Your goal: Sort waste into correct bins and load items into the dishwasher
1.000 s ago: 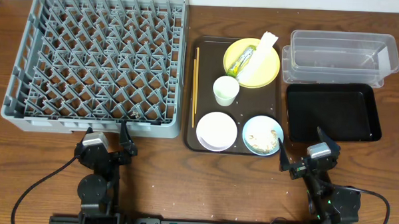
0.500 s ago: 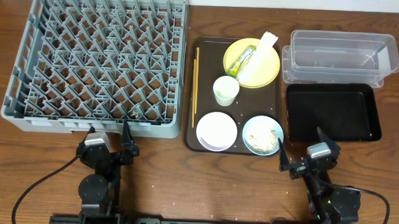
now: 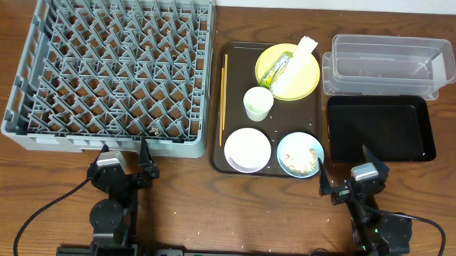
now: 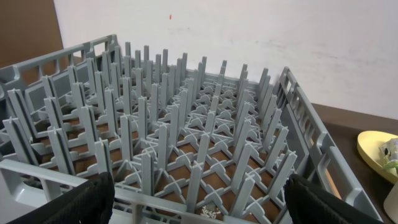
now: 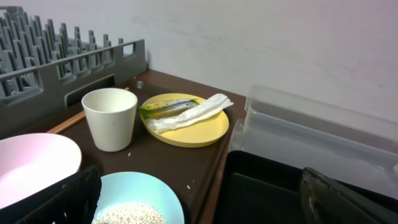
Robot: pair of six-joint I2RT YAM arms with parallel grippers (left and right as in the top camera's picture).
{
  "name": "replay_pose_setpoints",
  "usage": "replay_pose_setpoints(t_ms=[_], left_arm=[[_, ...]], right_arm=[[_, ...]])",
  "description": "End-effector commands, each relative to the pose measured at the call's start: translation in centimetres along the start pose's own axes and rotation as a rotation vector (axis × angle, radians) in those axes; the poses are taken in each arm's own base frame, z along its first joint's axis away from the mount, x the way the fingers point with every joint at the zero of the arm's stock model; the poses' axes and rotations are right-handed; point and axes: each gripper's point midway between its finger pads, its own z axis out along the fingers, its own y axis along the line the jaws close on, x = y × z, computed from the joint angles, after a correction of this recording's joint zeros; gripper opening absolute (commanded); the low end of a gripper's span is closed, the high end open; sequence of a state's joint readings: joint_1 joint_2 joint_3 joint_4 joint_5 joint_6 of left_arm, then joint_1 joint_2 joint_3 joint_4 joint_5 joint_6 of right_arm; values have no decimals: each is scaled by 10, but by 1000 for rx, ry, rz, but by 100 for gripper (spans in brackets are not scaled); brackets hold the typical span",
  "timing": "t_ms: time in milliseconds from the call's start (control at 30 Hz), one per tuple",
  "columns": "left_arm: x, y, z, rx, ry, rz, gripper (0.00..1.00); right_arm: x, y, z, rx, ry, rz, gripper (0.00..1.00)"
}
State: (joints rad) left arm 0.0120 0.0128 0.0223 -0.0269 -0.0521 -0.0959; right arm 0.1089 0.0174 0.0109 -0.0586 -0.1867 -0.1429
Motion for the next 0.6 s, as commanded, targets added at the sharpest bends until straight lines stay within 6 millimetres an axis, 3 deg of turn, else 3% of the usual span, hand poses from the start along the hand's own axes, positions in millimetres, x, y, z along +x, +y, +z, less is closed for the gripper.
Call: replay_pose_setpoints(t_ms=[0, 567], left_arm=[[16, 5, 1, -24, 46, 20, 89], [16, 5, 1, -24, 46, 20, 89]], right_arm=[[3, 0, 1, 8, 8, 7, 99], [1, -3, 1, 20, 0, 6, 99]])
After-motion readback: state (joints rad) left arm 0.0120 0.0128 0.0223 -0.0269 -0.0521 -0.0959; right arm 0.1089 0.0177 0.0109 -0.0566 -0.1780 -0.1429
